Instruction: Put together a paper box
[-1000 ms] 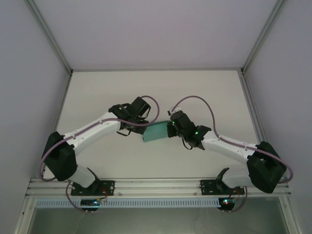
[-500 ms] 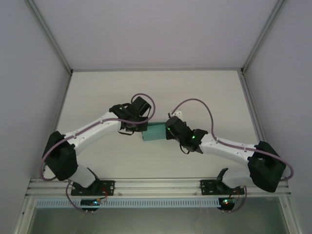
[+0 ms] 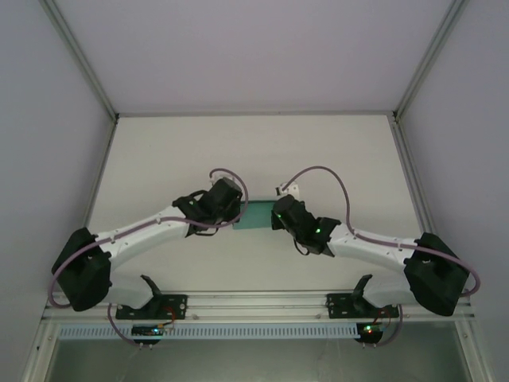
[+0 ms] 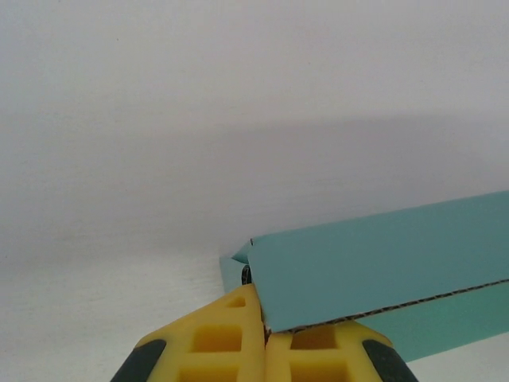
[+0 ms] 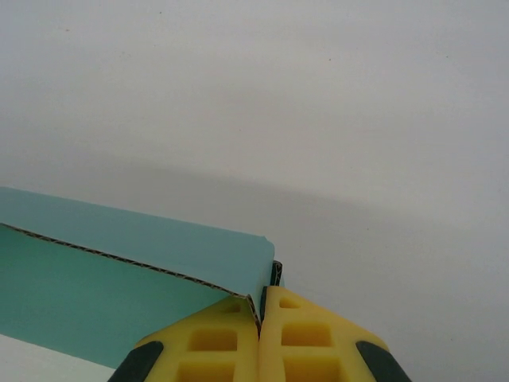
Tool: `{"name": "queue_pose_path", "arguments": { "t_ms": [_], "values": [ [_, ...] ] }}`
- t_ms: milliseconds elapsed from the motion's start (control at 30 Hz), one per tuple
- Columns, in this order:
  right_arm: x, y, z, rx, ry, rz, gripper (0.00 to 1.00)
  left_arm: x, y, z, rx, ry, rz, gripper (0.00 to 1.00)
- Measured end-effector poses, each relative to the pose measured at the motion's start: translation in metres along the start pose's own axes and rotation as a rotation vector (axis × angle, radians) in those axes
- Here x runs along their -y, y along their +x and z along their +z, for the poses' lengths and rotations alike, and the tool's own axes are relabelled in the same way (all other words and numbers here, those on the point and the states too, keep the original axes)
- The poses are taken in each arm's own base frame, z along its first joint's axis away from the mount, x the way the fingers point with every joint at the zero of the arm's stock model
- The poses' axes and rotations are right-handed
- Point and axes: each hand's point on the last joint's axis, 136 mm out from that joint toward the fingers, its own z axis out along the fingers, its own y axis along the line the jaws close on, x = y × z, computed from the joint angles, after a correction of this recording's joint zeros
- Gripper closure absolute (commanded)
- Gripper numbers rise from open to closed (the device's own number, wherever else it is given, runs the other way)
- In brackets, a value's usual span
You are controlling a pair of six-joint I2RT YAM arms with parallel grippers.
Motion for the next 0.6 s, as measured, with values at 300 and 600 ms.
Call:
{"name": "queue_pose_path", "arguments": {
  "t_ms": [300,600],
  "values": [
    [-0.002,0.001,-0.005,0.009,-0.047,0.004,0.89,0.000,0.009,0.001,0.099,0.054,-0.005,1.00],
    [-0.002,0.003,-0.015,-0.089,-0.175,0.020,0.56,0.011,0.011,-0.003,0.117,0.094,0.009,1.00]
  ]
}}
